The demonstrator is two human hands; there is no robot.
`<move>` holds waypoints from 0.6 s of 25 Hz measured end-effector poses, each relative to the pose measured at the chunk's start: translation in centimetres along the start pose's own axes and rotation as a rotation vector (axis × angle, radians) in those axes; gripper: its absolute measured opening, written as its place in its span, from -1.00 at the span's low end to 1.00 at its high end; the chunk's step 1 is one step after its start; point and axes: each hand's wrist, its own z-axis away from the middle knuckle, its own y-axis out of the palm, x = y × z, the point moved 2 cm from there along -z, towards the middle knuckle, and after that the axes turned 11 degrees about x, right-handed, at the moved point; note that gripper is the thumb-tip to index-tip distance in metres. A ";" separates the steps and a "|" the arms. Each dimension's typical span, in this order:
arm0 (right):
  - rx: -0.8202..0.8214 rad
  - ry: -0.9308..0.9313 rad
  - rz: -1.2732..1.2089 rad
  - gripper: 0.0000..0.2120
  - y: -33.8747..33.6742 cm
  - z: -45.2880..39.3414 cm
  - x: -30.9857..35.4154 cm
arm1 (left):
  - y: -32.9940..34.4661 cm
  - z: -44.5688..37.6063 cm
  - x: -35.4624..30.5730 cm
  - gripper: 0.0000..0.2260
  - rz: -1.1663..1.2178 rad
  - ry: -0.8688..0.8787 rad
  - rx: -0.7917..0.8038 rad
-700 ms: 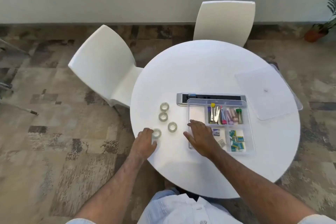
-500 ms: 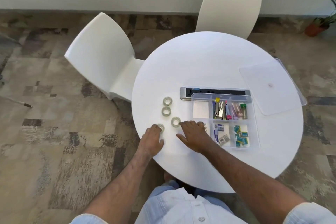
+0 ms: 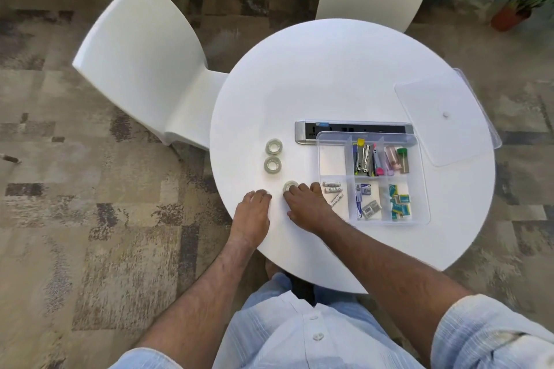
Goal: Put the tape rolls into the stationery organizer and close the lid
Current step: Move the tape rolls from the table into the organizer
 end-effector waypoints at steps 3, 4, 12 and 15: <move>-0.016 0.003 -0.005 -0.68 0.2 0.2 0.2 | 0.0 -0.4 0.2 -0.56 -0.010 0.014 -0.012; -0.025 0.013 -0.012 -0.70 0.2 0.1 0.1 | 0.0 -0.6 0.2 -0.56 -0.009 0.011 -0.006; -0.043 0.006 0.036 -0.55 -1.0 -0.8 -0.6 | -0.1 -1.5 0.0 -0.68 -0.042 -0.056 0.006; -0.045 -0.044 0.080 -0.58 -0.5 -1.1 -0.4 | 0.4 -1.2 0.1 -0.71 0.024 -0.084 0.010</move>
